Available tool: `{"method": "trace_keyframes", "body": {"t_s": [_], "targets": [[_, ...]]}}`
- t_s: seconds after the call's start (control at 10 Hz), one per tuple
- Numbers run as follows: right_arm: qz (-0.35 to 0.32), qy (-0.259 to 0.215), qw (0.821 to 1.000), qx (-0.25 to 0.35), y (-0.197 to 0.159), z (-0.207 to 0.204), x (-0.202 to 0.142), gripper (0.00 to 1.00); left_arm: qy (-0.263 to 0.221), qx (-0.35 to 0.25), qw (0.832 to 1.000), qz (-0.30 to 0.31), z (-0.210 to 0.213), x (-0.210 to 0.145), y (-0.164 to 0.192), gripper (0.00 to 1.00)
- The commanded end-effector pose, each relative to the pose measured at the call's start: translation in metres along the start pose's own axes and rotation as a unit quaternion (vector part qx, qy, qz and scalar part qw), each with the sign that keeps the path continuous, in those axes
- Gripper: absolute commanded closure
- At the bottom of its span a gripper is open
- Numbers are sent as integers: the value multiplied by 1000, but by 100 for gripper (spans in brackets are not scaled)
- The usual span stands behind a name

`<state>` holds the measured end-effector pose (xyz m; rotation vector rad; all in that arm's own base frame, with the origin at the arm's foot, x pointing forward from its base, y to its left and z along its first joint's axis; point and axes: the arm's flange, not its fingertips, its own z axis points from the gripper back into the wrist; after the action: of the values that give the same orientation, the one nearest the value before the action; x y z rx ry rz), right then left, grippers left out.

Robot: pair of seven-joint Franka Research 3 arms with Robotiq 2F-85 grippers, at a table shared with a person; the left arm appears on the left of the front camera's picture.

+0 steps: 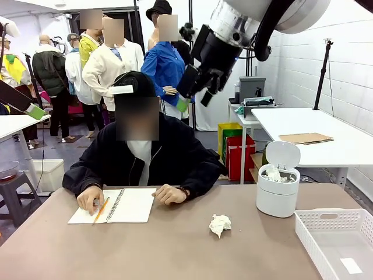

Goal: Sort the paper based on its condition.
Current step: If a person hands you a paper, place it in the Organizing basket , and if it's crumpled, put it in the Trash can.

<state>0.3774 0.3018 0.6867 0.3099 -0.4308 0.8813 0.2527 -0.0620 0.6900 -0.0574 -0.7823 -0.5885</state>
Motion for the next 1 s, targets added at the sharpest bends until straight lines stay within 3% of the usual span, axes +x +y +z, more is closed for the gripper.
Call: {"method": "trace_keyframes", "body": {"t_s": [0.0, 0.3, 0.6, 0.7, 0.9], "targets": [[-54, 78, 995, -33, -7, -19, -21, 0, 0, 0, 1000, 1, 0, 0, 0, 0], [-98, 170, 979, -51, -7, -65, -68, 0, 0, 0, 1000, 1, 0, 0, 0, 0], [-112, 206, 968, -85, -18, -121, -104, 0, 0, 0, 1000, 1, 0, 0, 0, 0], [-114, 211, 965, -109, -24, -144, -113, 0, 0, 0, 1000, 1, 0, 0, 0, 0], [-118, 176, 966, -148, -38, -177, -119, 0, 0, 0, 1000, 1, 0, 0, 0, 0]]}}
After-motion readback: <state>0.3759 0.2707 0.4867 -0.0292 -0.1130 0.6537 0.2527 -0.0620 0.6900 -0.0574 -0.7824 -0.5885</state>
